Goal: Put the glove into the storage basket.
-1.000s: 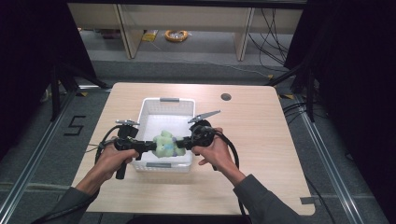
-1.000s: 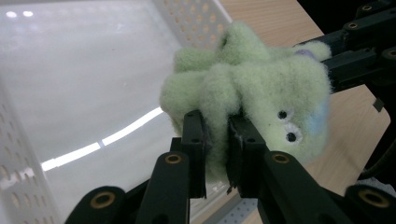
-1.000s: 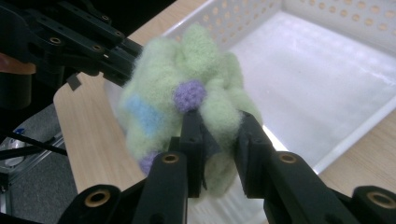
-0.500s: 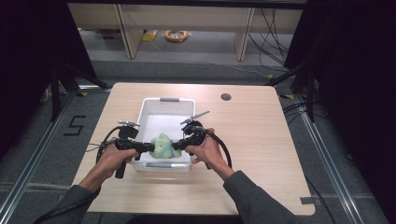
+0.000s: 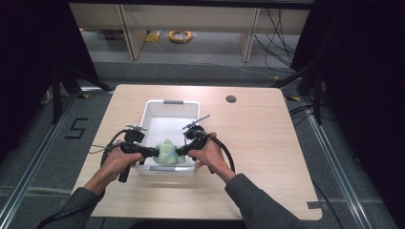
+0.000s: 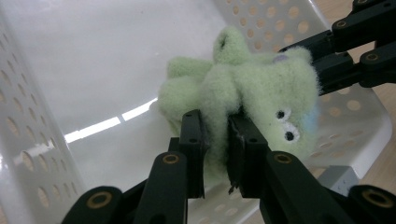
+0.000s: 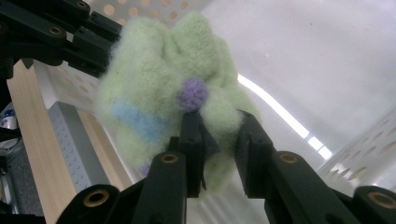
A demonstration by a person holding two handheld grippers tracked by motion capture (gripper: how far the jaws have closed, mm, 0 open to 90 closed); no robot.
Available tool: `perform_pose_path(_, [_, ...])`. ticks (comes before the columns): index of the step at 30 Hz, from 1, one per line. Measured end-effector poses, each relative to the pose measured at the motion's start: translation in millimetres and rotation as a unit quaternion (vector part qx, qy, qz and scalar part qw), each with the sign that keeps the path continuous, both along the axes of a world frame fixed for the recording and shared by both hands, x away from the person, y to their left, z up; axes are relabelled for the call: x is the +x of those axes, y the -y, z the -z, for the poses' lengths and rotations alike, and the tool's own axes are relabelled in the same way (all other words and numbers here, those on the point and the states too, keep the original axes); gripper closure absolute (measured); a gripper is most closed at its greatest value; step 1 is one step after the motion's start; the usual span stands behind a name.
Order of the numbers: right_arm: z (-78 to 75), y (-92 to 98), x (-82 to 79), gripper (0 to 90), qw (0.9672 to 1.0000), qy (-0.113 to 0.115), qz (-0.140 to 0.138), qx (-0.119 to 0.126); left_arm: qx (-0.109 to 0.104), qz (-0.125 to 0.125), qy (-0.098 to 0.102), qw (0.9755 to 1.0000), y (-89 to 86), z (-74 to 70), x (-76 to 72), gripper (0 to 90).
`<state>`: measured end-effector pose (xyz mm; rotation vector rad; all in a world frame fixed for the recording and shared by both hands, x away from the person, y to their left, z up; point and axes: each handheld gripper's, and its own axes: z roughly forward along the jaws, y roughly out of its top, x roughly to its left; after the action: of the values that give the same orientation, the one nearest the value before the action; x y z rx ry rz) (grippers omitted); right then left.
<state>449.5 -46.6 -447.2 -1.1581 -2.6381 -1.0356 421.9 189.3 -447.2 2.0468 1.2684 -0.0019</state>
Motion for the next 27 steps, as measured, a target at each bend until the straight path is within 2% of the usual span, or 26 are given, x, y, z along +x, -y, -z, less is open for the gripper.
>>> perform_pose_path(2, [0.1,-1.2,-0.6,74.5,0.9999,-0.008,0.004,-0.006,0.007,0.001,-0.001,1.0,0.4,1.4,0.1,75.5])
perform_pose_path(3, [0.9,-1.8,-0.1,74.4,1.0,-0.002,-0.002,-0.007,0.001,-0.003,-0.004,1.0,1.8,2.8,0.1,75.2])
perform_pose_path(5, [1.5,-3.2,-0.2,74.3,0.9999,-0.001,-0.005,-0.015,0.013,0.002,-0.004,0.9999,1.6,3.4,-0.2,74.7])
perform_pose_path(7, [2.2,-4.7,-0.5,74.1,0.9997,-0.002,-0.001,-0.024,0.017,0.002,-0.002,0.9999,1.6,3.6,-0.4,74.3])
perform_pose_path(8, [3.3,-5.0,0.1,74.1,0.9997,0.003,-0.009,-0.023,0.017,0.0,-0.002,0.9999,1.4,3.3,-0.4,74.2])
perform_pose_path(9, [3.9,-6.0,-0.1,74.0,0.9995,0.003,-0.01,-0.028,0.018,0.001,-0.001,0.9998,1.1,2.9,-0.2,73.3])
perform_pose_path(10, [3.9,-6.7,-0.7,74.0,0.9995,-0.001,-0.01,-0.03,0.017,-0.008,0.004,0.9998,2.8,2.4,-1.0,71.7])
perform_pose_path(11, [4.4,-7.2,-0.7,74.0,0.9993,0.003,-0.01,-0.037,0.031,0.006,0.006,0.9995,1.4,1.1,-0.8,70.6])
perform_pose_path(12, [4.3,-7.8,-1.3,74.0,0.9992,-0.001,-0.009,-0.039,0.036,0.004,0.008,0.9993,2.6,0.1,-1.3,69.8])
perform_pose_path(14, [4.8,-9.5,-1.1,73.9,0.9989,0.004,-0.012,-0.046,0.032,-0.003,0.015,0.9994,3.7,-1.5,-1.7,66.4])
perform_pose_path(15, [4.2,-10.8,-1.9,73.8,0.9986,-0.002,-0.006,-0.052,0.039,-0.001,0.02,0.999,3.8,-2.4,-2.2,65.5])
perform_pose_path(16, [4.7,-10.8,-1.0,73.8,0.9985,0.009,-0.012,-0.052,0.044,0.0,0.019,0.9989,3.9,-3.8,-2.4,64.7])
perform_pose_path(23, [3.8,-12.0,-1.7,72.8,0.9978,0.006,-0.015,-0.064,0.015,-0.03,0.031,0.999,4.0,-11.4,-6.5,54.5])
perform_pose_path(24, [4.1,-11.9,-1.5,72.7,0.998,0.003,-0.013,-0.063,0.017,-0.017,0.032,0.9992,3.3,-13.6,-7.6,54.3])
perform_pose_path(25, [4.0,-11.8,-1.3,72.5,0.998,0.003,-0.01,-0.062,0.016,-0.025,0.034,0.999,5.3,-15.2,-9.2,53.5])
perform_pose_path(27, [3.8,-12.0,-1.1,71.8,0.9978,0.009,-0.012,-0.065,0.01,-0.02,0.037,0.9991,6.7,-17.4,-10.0,51.9])
